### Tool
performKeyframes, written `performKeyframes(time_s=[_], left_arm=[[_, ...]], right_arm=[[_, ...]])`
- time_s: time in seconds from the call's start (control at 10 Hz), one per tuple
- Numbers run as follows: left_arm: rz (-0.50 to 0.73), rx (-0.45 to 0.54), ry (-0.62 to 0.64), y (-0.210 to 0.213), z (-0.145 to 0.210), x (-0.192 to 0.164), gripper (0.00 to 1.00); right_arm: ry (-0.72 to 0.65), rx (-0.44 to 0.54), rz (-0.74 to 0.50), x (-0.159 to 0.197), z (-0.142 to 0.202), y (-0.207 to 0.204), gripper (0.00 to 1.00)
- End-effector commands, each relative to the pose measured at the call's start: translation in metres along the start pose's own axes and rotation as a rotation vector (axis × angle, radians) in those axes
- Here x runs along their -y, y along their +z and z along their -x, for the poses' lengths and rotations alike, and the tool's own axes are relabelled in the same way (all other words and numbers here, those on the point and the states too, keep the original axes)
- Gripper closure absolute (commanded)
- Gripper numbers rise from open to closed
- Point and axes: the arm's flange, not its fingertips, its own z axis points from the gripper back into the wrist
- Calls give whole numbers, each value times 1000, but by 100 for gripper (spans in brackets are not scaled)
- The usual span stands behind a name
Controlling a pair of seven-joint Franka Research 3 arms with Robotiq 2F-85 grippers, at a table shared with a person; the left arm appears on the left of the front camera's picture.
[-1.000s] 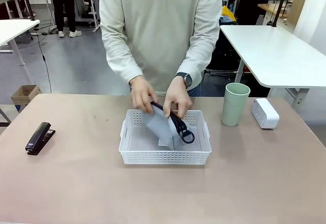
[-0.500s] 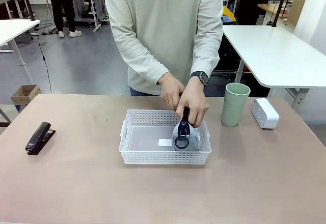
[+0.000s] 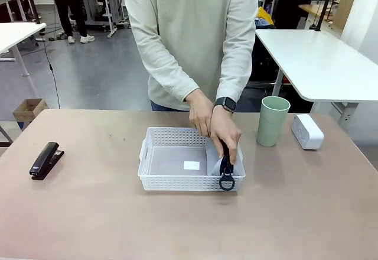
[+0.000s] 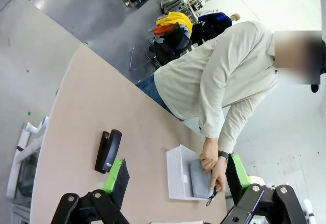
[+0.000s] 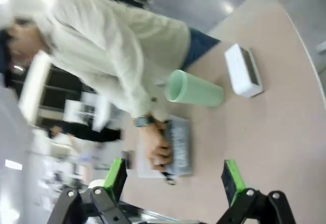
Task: Efficiently arrange items inside the basket to fit them all.
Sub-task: Pick up the Digital clock and place it inside the Organizing basket.
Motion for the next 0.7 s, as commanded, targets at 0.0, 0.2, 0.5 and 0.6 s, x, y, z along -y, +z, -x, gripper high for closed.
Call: performKeyframes(time_s=[0.0, 0.2, 0.5, 0.6], left_arm=[[16, 6, -22, 1, -2, 1, 0], [16, 6, -22, 1, -2, 1, 0], [16, 6, -22, 1, -2, 1, 0], [16, 6, -22, 1, -2, 1, 0]], right_arm=[[344, -176, 500, -43, -28, -79, 0], [490, -326, 571, -61, -18, -125, 0], [311, -178, 376, -68, -4, -132, 0], [311, -178, 376, -68, -4, -132, 0]])
